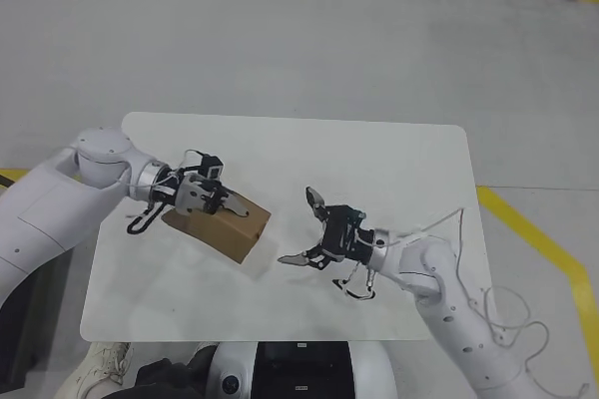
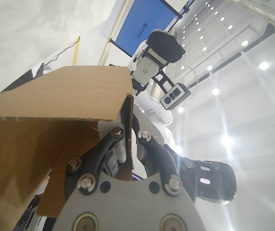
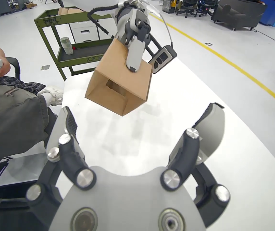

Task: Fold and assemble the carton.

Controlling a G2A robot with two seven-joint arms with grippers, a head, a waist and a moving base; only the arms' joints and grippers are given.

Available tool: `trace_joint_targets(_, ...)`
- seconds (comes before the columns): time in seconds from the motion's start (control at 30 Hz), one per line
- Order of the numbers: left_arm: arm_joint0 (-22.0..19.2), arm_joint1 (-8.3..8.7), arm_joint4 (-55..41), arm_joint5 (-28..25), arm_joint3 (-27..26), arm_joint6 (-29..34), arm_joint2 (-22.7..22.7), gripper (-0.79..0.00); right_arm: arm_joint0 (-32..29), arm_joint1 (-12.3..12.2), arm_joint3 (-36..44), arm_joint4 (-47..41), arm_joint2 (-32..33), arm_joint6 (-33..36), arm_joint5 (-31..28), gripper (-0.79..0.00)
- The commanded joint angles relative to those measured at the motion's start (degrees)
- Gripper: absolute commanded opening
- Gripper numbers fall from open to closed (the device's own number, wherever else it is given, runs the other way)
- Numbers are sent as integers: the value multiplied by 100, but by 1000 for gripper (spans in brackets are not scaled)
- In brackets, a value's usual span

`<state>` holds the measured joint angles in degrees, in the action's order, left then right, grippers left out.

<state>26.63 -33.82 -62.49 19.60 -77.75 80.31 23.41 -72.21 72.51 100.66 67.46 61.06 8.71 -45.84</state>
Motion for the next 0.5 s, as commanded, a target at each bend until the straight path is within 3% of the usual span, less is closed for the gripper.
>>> trace_joint_targets(0.0,42,-22,-77,-37,85,227,46,-785,-6,-4,-20,61,-17,-1,80,0)
trace_joint_targets(0.23,139,-110,-368,-192,302,630,146,-785,0,26,-97,427,-360,-314,242,0)
trace_joint_targets(0.47,80,-172,-680,-331,361,770,-91,-785,63,39,-92,1056,-723,-655,186,0)
